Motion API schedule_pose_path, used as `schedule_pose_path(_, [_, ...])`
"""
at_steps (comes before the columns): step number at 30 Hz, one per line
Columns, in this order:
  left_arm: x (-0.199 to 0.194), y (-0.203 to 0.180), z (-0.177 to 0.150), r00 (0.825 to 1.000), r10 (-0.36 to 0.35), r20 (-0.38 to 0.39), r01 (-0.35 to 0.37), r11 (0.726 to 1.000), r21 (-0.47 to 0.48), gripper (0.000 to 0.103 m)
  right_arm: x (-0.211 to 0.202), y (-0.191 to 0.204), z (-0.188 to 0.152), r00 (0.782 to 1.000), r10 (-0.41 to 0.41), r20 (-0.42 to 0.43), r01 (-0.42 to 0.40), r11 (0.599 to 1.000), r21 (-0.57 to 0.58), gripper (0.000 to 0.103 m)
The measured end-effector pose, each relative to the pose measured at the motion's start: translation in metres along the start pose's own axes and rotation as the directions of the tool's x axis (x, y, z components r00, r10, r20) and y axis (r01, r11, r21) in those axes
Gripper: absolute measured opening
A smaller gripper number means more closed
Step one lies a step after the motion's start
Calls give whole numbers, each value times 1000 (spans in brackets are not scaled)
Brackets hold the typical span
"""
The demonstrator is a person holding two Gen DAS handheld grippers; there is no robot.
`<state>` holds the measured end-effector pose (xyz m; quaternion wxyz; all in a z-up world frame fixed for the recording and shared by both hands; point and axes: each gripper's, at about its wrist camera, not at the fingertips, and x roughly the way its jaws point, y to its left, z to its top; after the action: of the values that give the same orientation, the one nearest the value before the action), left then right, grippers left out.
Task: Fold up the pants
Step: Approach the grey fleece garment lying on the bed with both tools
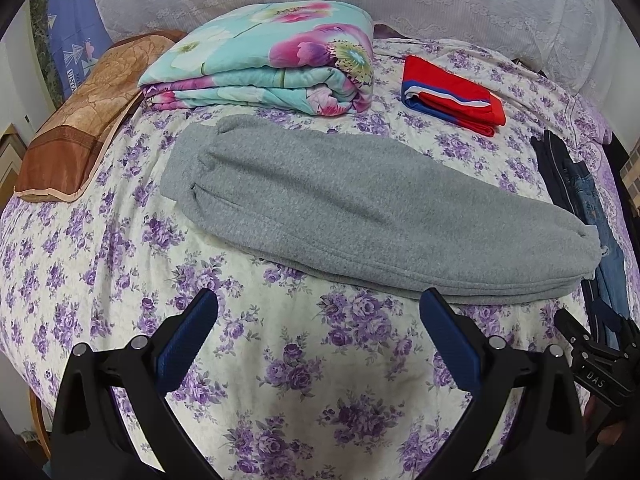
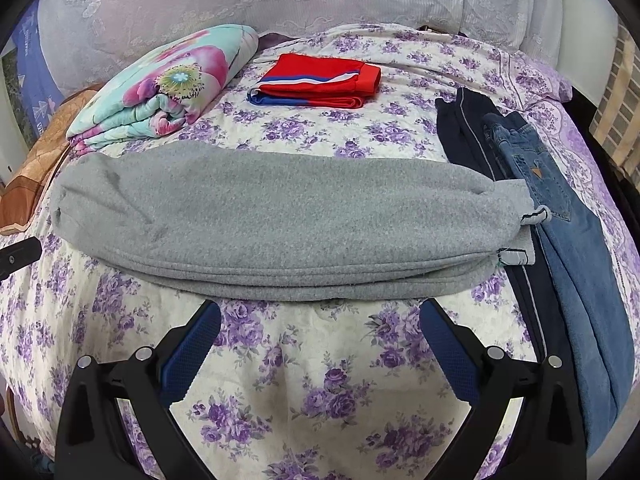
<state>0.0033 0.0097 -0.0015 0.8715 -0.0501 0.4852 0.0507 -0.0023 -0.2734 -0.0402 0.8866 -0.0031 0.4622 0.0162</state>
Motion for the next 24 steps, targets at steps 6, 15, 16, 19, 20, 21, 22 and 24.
schedule_pose_path(6, [0,0,-2,1000,-7,-6,7,1000,-2,98,1,3,-2,1000,-3,-7,3,1000,-10,100])
schedule_pose_path(15, [3,3,-2,1000,-2,-9,2,1000,-11,98,4,4,0,1000,-7,-19,6,1000,-16,100])
schedule_pose_path(16, [4,4,-2,1000,-2,-11,1,1000,-13,98,4,4,-1,1000,-7,-21,7,1000,-16,100])
schedule_pose_path(19, [6,7,-1,1000,1,-14,-1,1000,-20,98,5,4,0,1000,-7,-21,7,1000,-18,100])
schedule_pose_path(20, [7,8,-1,1000,2,-15,-3,1000,-23,98,5,5,0,1000,-7,-21,6,1000,-20,100])
schedule_pose_path(21, [7,9,-1,1000,3,-15,-3,1000,-24,98,6,5,1,1000,-7,-23,6,1000,-23,100])
schedule_pose_path(22, [7,10,-1,1000,3,-15,-4,1000,-26,98,7,6,1,1000,-6,-24,6,1000,-24,100])
schedule_pose_path(24, [7,10,-1,1000,4,-14,-4,1000,-27,98,8,8,2,1000,-5,-26,4,1000,-27,100])
